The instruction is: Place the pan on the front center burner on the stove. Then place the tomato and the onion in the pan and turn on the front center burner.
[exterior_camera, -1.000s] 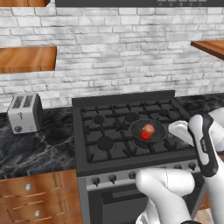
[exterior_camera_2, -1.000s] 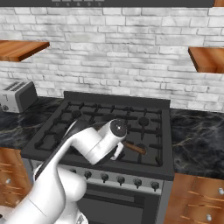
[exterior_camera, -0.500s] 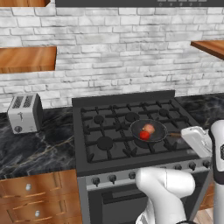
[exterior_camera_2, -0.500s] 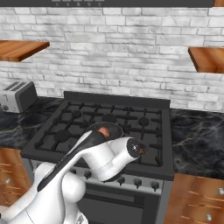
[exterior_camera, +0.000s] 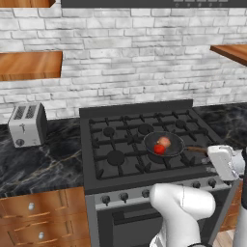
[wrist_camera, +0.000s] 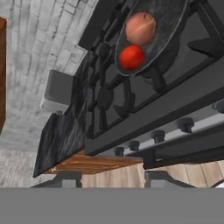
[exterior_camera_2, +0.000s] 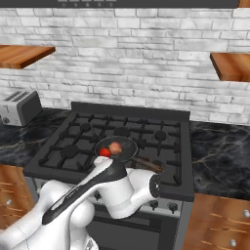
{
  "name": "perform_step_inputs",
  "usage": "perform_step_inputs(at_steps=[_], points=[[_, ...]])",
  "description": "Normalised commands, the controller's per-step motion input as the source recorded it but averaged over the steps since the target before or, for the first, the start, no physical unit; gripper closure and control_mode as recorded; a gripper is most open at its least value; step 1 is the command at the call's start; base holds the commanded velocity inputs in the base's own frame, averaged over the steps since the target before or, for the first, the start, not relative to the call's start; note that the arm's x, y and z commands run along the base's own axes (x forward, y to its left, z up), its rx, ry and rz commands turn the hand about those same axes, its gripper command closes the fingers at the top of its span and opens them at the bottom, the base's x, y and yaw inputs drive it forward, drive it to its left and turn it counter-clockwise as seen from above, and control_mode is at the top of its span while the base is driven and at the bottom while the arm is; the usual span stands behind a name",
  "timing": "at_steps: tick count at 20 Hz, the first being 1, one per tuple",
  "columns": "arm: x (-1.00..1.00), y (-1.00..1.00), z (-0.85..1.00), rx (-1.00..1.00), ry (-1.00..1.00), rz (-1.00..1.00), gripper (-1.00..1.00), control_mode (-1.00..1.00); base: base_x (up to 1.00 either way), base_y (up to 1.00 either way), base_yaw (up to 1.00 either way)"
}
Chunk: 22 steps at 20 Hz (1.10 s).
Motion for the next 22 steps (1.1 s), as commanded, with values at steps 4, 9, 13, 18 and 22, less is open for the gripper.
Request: perform_step_inputs(at_steps=[4, 9, 13, 18, 22], points=[[-0.15, -0.3, -0.23, 0.0, -0.02, 0.0, 1.0, -1.0, 0.0, 0.0, 0.0], [-0.34, -0.07, -0.2, 0.0, 0.0, 0.0, 1.0, -1.0, 0.0, 0.0, 0.0], [-0.45, 0.0, -0.18, 0.0, 0.0, 0.0, 1.0, -1.0, 0.0, 0.0, 0.0], [-0.07, 0.0, -0.13, 0.01, 0.0, 0.0, 1.0, -1.0, 0.0, 0.0, 0.0], [0.02, 0.0, -0.14, 0.0, 0.0, 0.0, 1.0, -1.0, 0.0, 0.0, 0.0]])
